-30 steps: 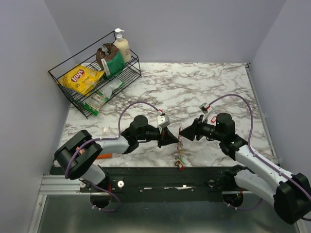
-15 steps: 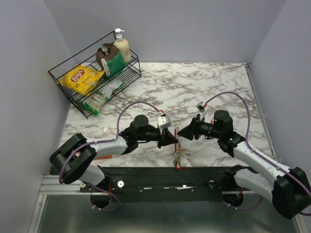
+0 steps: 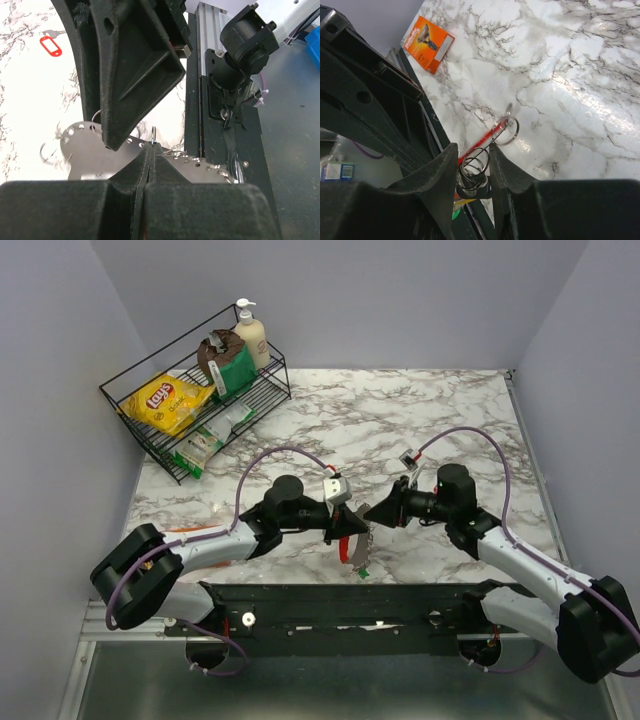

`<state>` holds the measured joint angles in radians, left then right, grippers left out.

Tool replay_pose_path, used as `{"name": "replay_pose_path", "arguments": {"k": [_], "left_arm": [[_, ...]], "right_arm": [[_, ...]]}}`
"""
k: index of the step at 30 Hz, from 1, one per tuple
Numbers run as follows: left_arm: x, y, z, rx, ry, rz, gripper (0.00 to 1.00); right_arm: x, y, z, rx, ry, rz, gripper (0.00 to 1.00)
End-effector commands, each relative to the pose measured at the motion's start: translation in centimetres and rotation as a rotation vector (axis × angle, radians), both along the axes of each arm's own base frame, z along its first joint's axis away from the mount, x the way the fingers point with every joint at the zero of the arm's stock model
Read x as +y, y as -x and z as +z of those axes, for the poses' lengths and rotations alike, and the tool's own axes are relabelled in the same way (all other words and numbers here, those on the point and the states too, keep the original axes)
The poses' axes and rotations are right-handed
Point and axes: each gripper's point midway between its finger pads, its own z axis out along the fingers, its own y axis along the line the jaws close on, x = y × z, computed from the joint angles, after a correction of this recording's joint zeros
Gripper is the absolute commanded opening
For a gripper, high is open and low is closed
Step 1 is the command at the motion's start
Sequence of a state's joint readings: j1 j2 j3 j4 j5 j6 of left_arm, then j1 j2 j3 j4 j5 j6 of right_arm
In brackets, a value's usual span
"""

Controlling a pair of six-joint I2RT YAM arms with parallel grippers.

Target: Put the keys on the keyring

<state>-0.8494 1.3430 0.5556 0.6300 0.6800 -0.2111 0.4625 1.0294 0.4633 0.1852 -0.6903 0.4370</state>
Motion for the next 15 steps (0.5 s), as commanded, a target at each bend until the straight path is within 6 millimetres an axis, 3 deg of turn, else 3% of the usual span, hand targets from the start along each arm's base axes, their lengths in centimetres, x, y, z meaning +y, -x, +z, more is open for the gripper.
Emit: {"name": "replay_pose_path", "arguments": {"k": [1,3,10,15], "left_arm": [[-0.57,-0.57,4.37,-0.104,0.099,0.011,0.0],[-0.64,-0.57,4.66,-0.109,0.106,0.011,0.0],[-0.99,-0.73,4.49,-0.101,0.114,0.011,0.0],[-1.21,-0.58,5.02,-0.1,0.165,0.003,0.0]], "right_arm": [[0.31,0.04,0.6,-0.007,-0.008,0.034,0.31],[0.36,0.09,0.75,-0.006,-0.013,0.041,0.28],[0.62,0.54,0.96,-0.001,-0.03,0.071,0.01],[0.65,0.72,0.82,0.006,-0.035,0.077,0.01]]}}
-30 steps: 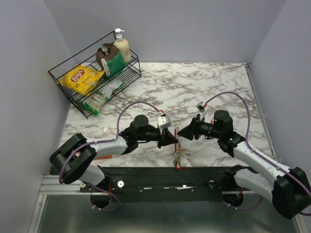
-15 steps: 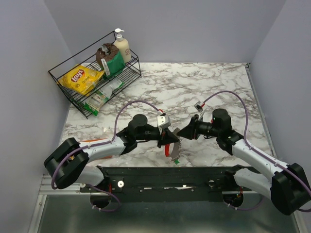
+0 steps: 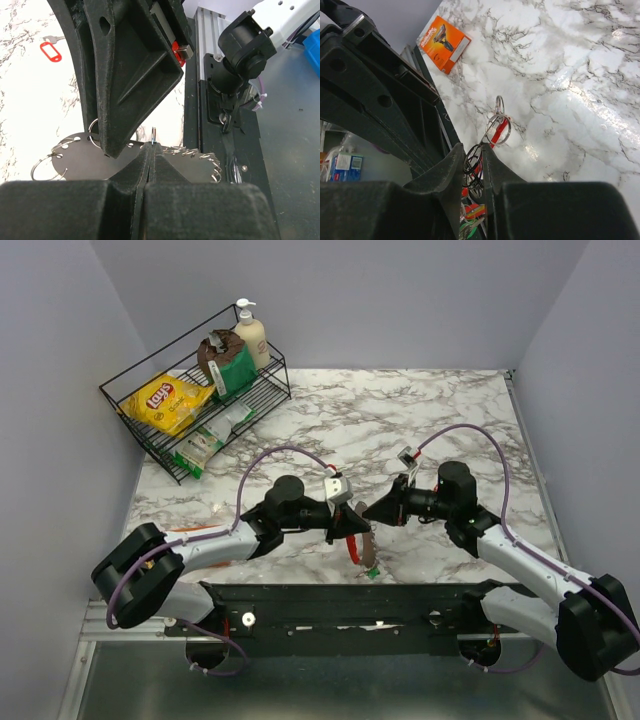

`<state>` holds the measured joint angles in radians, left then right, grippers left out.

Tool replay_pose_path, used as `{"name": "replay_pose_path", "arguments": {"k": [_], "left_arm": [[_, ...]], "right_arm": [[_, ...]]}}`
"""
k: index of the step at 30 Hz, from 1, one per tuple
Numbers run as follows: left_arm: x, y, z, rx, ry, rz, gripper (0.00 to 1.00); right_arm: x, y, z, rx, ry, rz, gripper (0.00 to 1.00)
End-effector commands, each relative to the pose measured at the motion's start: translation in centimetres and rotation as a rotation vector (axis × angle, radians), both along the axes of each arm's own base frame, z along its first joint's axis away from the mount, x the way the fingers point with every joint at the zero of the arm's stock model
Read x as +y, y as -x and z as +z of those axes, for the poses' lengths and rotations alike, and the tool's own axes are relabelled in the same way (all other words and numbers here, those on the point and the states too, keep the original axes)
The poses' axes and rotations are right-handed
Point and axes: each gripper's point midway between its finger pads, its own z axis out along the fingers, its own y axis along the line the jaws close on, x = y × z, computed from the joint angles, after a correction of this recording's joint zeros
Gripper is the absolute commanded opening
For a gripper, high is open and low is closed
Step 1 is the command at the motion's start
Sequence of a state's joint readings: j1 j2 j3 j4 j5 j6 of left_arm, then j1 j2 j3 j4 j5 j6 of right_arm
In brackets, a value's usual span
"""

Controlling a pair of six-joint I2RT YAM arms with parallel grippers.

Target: Put the keys on the keyring

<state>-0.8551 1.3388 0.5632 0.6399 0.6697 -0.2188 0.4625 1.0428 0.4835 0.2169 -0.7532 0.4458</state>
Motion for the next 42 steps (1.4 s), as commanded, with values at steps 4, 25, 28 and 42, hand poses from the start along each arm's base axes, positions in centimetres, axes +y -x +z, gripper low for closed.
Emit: {"name": "replay_pose_path", "arguments": {"k": [4,25,28,42], "left_arm": [[-0.8,-0.2,5.3,-0.096,0.211,0.001,0.0],[-1.6,-1.4,7.1,-0.111,0.18,0.017,0.0],[-1.0,-1.6,7.4,-0.146,0.201,0.057,0.0],[1.1,-2.7,7.1,-0.194,0.182,0.192,0.0]], "right_arm": [[0.0,0.5,-0.8,0.036,0.004,0.031,0.01],[1.0,-1.8,4.3,-0.102,-0.037,0.032,0.41],[0.9,-2.5,5.5,-0.133,-0.031,-0.002,0.5],[-3.7,-4.5,12.7,-0.39,-0.051,-0.343,0.82]]}}
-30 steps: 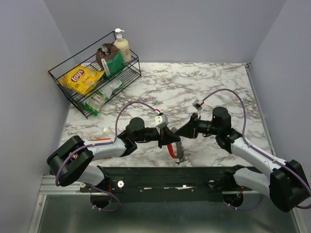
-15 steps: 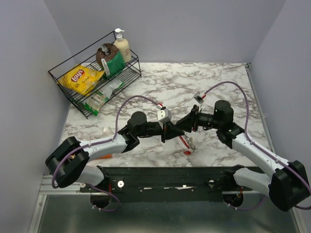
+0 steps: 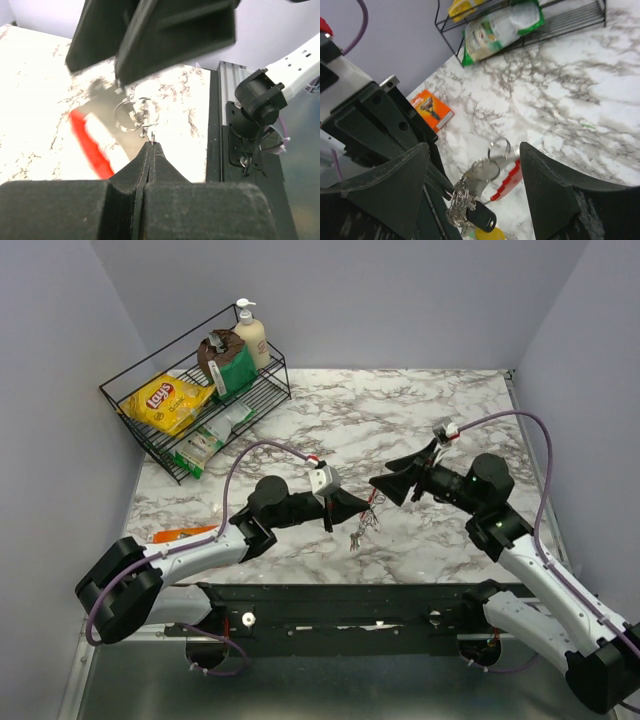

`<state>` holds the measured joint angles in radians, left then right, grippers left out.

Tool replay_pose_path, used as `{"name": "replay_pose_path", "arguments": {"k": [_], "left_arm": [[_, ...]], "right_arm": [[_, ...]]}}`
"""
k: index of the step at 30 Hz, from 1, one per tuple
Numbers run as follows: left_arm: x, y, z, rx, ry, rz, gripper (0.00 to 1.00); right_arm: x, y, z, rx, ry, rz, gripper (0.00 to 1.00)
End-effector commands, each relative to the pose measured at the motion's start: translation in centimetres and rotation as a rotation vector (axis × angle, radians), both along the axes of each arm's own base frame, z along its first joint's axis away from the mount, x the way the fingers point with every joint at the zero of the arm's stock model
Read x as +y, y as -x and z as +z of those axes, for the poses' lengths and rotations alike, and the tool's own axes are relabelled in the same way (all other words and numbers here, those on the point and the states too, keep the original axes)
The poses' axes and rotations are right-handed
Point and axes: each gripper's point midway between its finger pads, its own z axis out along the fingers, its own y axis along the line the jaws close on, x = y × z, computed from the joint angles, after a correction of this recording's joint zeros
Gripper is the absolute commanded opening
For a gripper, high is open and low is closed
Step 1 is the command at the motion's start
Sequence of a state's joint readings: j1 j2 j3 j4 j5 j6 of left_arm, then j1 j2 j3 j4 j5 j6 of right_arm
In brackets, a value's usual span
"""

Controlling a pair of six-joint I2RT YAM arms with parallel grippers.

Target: Put the keys on the keyring

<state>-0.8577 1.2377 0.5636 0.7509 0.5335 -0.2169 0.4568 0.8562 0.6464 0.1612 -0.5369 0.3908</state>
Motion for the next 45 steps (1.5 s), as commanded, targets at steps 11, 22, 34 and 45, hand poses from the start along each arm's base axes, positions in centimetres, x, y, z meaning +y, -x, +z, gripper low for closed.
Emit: {"name": "replay_pose_path", "arguments": {"k": [11,22,34,45], "left_arm": [[1.3,-0.6,-0.1,-0.036,0.008,0.083,0.0],[3.1,-2.0,-7.3,0.073,-0.161,0.211,0.0],[0.6,-4.0,-12.3,0.195,-0.141,0.147,0.0],[0.6,-2.6,-11.2,0.155,-0.001,0.044,0.0]], "right_arm": [[-4.3,-1.6,-0.4,0.02,0.075,-0.264,0.87],[-2.4,-1.6,-6.6,0.186,0.165,-0.146,0.87],[-3.4,-1.7,-11.3,0.276,0.216,-0.189,0.87],[-6.5,-3.7,-14.0,0.373,0.211,-0.32,0.87]]}}
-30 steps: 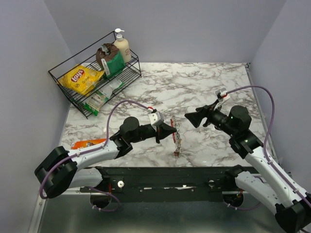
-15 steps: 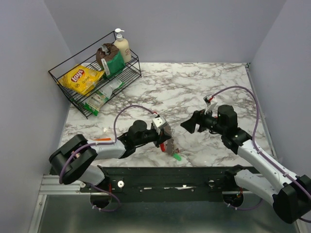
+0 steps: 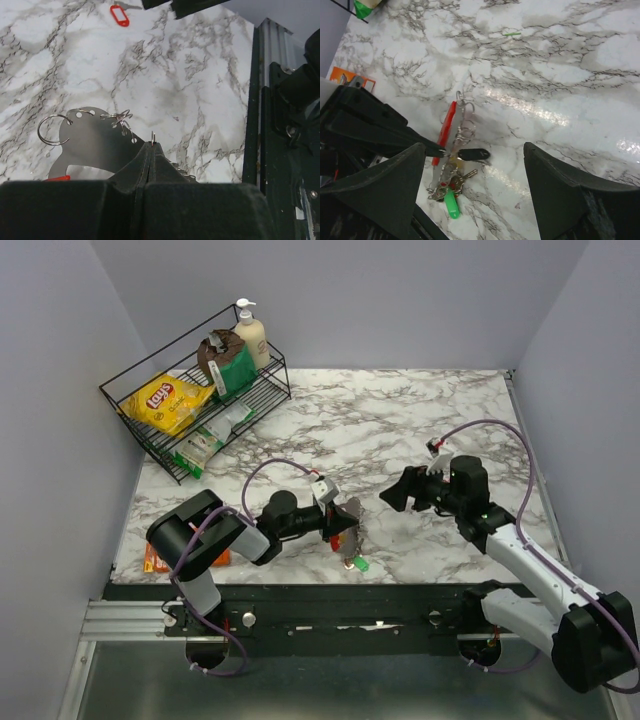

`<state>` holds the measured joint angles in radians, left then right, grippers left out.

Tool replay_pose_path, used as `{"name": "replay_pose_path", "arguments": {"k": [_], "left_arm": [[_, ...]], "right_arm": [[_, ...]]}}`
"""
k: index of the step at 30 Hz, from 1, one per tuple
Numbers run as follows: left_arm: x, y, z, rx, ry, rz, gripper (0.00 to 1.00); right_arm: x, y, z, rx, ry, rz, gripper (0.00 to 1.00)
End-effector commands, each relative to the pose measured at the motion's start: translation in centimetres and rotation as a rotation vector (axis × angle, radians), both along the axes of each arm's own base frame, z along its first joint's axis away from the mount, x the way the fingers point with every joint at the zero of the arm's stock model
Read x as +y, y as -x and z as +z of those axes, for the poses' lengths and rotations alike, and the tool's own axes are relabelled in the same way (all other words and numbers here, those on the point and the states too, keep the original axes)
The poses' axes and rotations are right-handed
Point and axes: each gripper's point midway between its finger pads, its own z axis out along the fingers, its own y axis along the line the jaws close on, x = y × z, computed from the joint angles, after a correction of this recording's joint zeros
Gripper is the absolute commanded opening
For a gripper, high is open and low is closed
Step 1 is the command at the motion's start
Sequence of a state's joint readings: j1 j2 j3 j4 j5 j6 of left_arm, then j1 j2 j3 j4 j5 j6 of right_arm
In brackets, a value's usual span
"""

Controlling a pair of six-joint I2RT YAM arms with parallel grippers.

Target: Put the keys on the keyring

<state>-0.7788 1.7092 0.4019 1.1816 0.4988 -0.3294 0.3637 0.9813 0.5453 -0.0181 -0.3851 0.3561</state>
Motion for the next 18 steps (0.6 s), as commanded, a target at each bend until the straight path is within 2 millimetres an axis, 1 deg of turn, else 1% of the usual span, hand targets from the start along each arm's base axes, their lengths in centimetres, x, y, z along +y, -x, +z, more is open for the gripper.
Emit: {"name": "replay_pose_path", "arguments": {"k": [1,2,4,5,7,8,9,10,11,12,13,14,16,17,18], "left_arm": [[-0.4,0.8,3.5,-0.098,0.123,-0.065,0.0],[-0.5,0.9,3.5,-0.096,0.122,-0.072,0.0],[-0.6,0.8,3.4,-0.098,0.115,-0.075,0.0],[-0.6,0.8,3.3,-0.096,0.11,-0.077,0.0],[-0.5,0.8,3.1,-0.098,0.103,-0.075,0.0],[-0.5,0.8,2.9,-0.096,0.094,-0.074,0.0],[-0.5,0.7,2.8,-0.094,0.088,-0.073,0.0],[-0.5,0.7,2.7,-0.099,0.081,-0.072,0.0],[-0.5,0.7,2.5,-0.095,0.072,-0.074,0.0],[-0.5,0.7,2.4,-0.096,0.068,-0.074,0.0],[-0.5,0.7,2.3,-0.1,0.063,-0.076,0.0],[-0.5,0.6,2.3,-0.102,0.058,-0.078,0.0],[-0.5,0.7,2.2,-0.107,0.049,-0.084,0.0],[-0.5,0.7,2.3,-0.115,0.045,-0.088,0.0],[-0.4,0.7,2.3,-0.117,0.043,-0.088,0.0]], "right_arm": [[-2.4,-1.4,-1.8,0.034,0.002,-0.12,0.87],[-3.5,-2.1,-1.9,0.032,0.004,-0.171,0.87],[-4.7,-2.8,-2.1,0.041,0.003,-0.241,0.87],[-5.9,-3.4,-2.3,0.039,0.017,-0.299,0.86],[-7.1,-4.2,-2.2,0.036,0.027,-0.374,0.85],[-8.5,-4.8,-2.5,0.039,0.055,-0.445,0.85],[-9.2,-4.9,-3.0,0.063,0.074,-0.487,0.85],[-9.9,-5.7,-2.3,0.056,0.087,-0.527,0.84],[-11.3,-6.1,-3.2,0.083,0.136,-0.596,0.84],[-12.0,-6.2,-3.5,0.101,0.159,-0.627,0.84],[-12.5,-6.6,-3.4,0.102,0.17,-0.655,0.84],[-13.6,-7.0,-3.6,0.112,0.183,-0.698,0.83],[-14.6,-7.4,-4.4,0.15,0.191,-0.736,0.82],[-15.8,-7.9,-4.1,0.152,0.181,-0.771,0.81],[-16.4,-8.2,-4.7,0.172,0.188,-0.788,0.81]]}}
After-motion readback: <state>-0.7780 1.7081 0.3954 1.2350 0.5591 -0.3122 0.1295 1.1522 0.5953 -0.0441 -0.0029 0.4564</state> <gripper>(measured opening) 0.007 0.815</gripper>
